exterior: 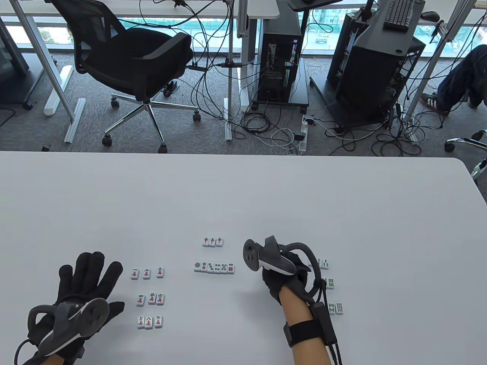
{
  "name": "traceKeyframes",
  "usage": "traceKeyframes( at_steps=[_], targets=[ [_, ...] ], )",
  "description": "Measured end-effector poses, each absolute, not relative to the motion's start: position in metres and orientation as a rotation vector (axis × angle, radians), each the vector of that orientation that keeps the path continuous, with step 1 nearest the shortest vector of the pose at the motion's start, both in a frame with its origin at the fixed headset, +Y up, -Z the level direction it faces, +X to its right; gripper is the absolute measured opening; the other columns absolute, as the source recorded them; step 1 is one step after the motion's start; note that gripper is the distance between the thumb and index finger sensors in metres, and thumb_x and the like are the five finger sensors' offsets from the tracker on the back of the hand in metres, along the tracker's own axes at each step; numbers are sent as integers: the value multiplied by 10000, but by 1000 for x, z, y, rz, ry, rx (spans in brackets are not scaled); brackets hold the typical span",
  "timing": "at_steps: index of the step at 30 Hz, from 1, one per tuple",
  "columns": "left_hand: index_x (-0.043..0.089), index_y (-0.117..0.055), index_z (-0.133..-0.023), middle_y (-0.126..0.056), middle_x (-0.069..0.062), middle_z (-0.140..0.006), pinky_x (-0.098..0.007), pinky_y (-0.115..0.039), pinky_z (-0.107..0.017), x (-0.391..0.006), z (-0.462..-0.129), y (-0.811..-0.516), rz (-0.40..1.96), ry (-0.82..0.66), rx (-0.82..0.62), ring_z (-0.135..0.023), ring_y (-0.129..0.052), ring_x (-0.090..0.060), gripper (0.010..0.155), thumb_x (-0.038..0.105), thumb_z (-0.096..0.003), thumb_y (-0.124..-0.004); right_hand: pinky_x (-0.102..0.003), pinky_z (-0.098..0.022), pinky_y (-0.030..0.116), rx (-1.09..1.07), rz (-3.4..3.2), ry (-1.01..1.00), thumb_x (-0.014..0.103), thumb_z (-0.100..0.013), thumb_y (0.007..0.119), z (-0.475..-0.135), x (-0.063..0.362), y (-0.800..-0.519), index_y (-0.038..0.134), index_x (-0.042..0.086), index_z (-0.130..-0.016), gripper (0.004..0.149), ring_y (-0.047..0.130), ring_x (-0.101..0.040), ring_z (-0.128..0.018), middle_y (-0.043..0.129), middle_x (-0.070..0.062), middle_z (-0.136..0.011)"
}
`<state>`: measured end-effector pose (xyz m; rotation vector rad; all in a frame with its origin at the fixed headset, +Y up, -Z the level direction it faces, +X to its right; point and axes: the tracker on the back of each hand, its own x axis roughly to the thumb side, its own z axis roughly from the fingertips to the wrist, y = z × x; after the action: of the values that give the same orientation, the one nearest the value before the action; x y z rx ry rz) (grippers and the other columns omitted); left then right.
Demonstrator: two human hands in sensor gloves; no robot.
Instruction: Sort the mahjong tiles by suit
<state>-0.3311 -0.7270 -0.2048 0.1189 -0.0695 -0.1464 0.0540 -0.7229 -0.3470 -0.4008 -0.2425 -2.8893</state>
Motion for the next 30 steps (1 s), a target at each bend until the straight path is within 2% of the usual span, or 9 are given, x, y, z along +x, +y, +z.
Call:
traceKeyframes(
  at_steps=[5,10,15,19,24,28,30],
  targets=[
    [493,-185,-1058,13,116,-1147,-517,-158,-845,-331,-204,-724,-123,-82,140,-1148,-24,-204,874,753,-331,-593,-251,-68,813,-462,-2906,-145,368,-371,863,-350,38,-740,770,57,-853,581,902,-114,-108,981,-12,-406],
    [491,-187,-1061,15,116,-1150,-518,-157,-844,-331,-205,-725,-117,-98,142,-1149,-24,-207,875,756,-332,-592,-253,-83,818,-542,-2940,-253,367,-378,857,-355,22,-758,769,71,-856,569,907,-120,-128,979,-13,-430],
    [492,-188,-1061,15,115,-1151,-519,-161,-845,-330,-204,-724,-126,-100,144,-1152,-33,-207,875,756,-332,-593,-251,-86,818,-607,-2915,-271,370,-381,855,-353,4,-764,775,84,-853,559,907,-118,-133,977,-10,-437],
    [492,-191,-1062,14,116,-1152,-519,-164,-846,-330,-204,-724,-118,-100,143,-1153,-37,-207,873,755,-333,-593,-259,-100,824,-576,-2855,-265,387,-403,819,-350,0,-767,752,96,-880,562,913,-127,-151,972,-9,-457],
    [493,-193,-1061,12,115,-1153,-521,-171,-846,-328,-203,-725,-132,-110,139,-1155,-44,-208,872,756,-331,-593,-265,-142,837,-586,-2847,-277,442,-409,783,-338,10,-757,585,123,-990,692,929,-141,-202,962,-29,-537],
    [493,-192,-1061,13,115,-1152,-521,-169,-846,-328,-203,-725,-127,-113,138,-1155,-42,-207,872,755,-332,-593,-271,-144,836,-541,-2860,-234,439,-410,784,-327,38,-736,581,117,-997,700,928,-148,-213,964,-41,-536],
    [491,-193,-1061,12,114,-1153,-522,-173,-846,-328,-203,-725,-131,-113,135,-1156,-47,-209,873,755,-331,-594,-257,-107,825,-486,-2822,-260,434,-410,787,-322,58,-729,616,117,-979,673,916,-127,-160,971,-28,-478]
  ],
)
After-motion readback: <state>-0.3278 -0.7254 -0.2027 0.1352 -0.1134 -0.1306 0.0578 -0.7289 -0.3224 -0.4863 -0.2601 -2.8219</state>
